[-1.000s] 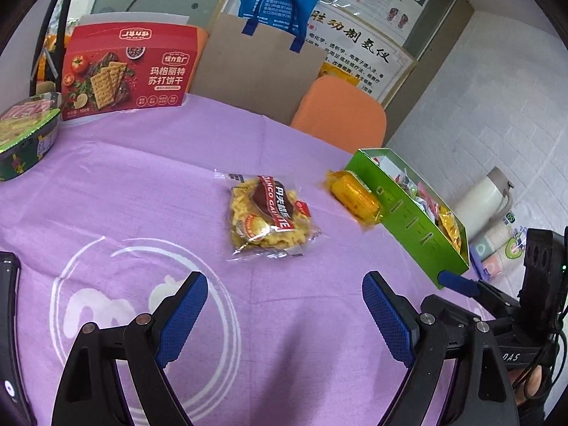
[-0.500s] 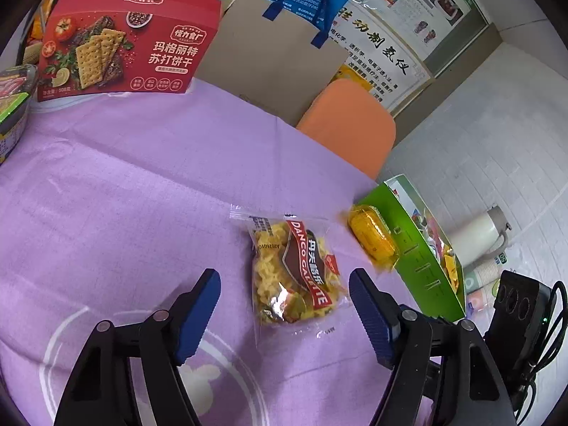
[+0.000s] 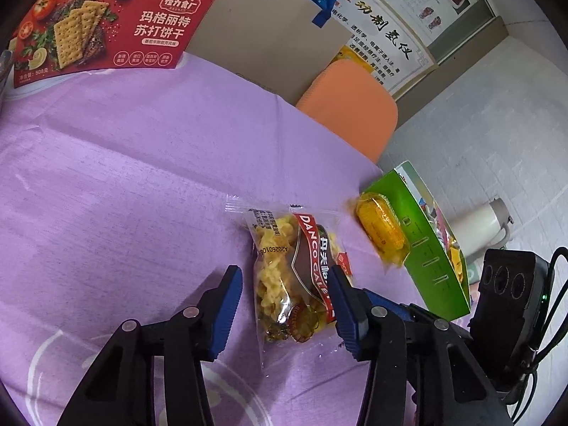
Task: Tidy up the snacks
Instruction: 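Grasp the Danco Galette cracker bag with the left and right tools, then carry the cracker bag into the green box and release it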
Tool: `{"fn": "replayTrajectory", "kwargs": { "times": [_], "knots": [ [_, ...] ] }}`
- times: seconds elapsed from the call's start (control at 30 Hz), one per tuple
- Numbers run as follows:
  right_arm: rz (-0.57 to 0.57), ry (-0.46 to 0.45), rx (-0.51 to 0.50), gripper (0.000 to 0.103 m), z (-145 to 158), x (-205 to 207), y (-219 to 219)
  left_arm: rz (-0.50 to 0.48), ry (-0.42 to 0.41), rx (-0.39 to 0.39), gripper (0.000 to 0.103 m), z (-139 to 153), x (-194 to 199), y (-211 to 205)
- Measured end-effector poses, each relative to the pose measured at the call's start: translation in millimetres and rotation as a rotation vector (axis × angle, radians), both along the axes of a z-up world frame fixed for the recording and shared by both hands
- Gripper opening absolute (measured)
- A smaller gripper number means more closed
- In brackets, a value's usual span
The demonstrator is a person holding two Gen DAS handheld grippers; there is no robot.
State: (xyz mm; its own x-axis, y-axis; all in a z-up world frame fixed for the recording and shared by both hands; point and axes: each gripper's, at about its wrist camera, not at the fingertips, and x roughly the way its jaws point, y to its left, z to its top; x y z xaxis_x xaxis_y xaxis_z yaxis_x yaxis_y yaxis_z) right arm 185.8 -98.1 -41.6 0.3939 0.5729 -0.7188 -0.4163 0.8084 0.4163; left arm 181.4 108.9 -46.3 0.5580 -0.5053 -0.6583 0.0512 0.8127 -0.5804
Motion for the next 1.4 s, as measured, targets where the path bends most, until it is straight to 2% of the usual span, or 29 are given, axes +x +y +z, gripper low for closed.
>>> {"fn": "replayTrajectory", "kwargs": {
  "times": [0.1, 0.27, 0.33, 0.43, 0.63, 0.93, 1.2, 1.4],
  "knots": [
    [0.013, 0.006, 0.008, 0.050, -1, 0, 0, -0.020, 0.007, 0.006, 0.041, -2, 1, -4],
    [0.014, 0.003, 0.004, 0.046, 2, -1, 0, -0.016, 0.013, 0.022, 0.036, -3, 2, -4],
    [0.008, -0.004, 0.000, 0.037, 2, -2, -2, -0.010, 0.015, 0.026, 0.033, -3, 1, -3],
    [0.012, -0.010, -0.004, 0.031, 3, -5, -3, -0.006, 0.013, 0.036, 0.029, -2, -1, -4],
    [0.020, -0.039, -0.005, 0.029, 12, -15, -6, 0.000, 0.005, 0.028, 0.028, 3, -8, -8],
    [-0.003, -0.125, 0.022, 0.029, 42, -36, -29, -0.035, -0.072, 0.056, 0.028, 38, -19, -26],
    [-0.073, -0.178, 0.064, 0.029, 59, -44, -69, -0.107, -0.126, 0.090, 0.028, 68, -15, -67],
    [-0.164, -0.224, 0.084, 0.029, 72, -42, -112, -0.194, -0.169, 0.113, 0.027, 90, -1, -115]
  ]
}}
